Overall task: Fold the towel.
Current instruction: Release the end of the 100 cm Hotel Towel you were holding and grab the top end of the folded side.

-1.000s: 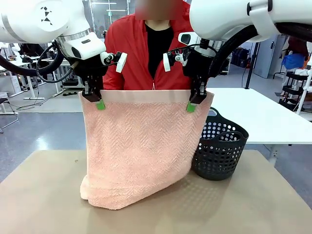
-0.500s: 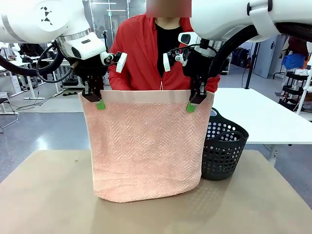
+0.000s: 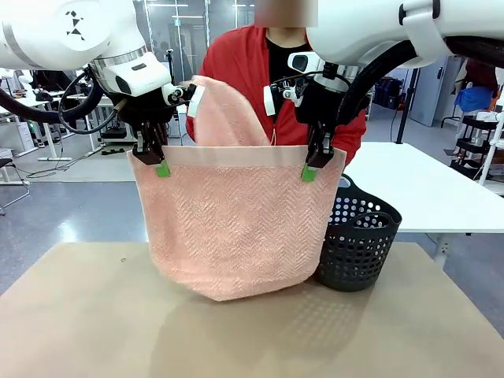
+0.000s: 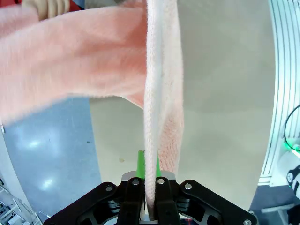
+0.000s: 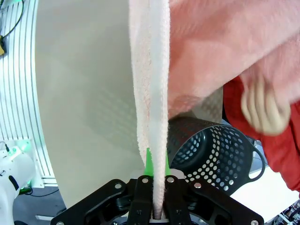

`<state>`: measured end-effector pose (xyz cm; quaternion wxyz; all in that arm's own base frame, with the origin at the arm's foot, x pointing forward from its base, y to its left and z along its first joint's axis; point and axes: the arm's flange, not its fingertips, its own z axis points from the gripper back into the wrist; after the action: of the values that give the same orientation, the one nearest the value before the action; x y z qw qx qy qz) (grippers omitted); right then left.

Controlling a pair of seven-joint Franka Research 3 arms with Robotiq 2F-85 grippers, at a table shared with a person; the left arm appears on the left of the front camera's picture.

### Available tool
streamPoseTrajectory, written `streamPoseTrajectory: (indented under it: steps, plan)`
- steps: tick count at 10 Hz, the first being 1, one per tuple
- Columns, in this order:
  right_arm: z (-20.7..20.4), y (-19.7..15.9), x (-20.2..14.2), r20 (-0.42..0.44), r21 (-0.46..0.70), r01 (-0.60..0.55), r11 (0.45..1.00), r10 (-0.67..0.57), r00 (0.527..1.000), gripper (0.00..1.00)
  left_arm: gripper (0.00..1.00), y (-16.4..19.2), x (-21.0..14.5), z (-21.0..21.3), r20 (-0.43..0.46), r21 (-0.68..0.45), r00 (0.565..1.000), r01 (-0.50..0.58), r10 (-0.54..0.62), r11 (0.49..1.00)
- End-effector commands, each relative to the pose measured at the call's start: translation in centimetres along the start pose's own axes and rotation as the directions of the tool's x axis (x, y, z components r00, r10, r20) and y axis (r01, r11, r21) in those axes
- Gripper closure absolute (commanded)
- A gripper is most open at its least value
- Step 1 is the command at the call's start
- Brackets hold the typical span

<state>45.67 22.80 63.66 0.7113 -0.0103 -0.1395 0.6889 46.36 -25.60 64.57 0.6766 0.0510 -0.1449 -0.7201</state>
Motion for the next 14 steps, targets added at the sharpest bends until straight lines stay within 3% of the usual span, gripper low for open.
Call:
streamPoseTrajectory:
  steps: [1,14]
  plan:
    - [0.15,-0.14,-0.03,-0.009,-0.003,-0.003,1.000,0.003,1.000,1.00,1.00,0.21,-0.02,0.16,0.001,0.002,1.000,0.001,-0.001,1.000]
    - [0.15,-0.14,-0.03,-0.009,-0.003,-0.003,1.000,0.003,1.000,1.00,1.00,0.21,-0.02,0.16,0.001,0.002,1.000,0.001,-0.001,1.000]
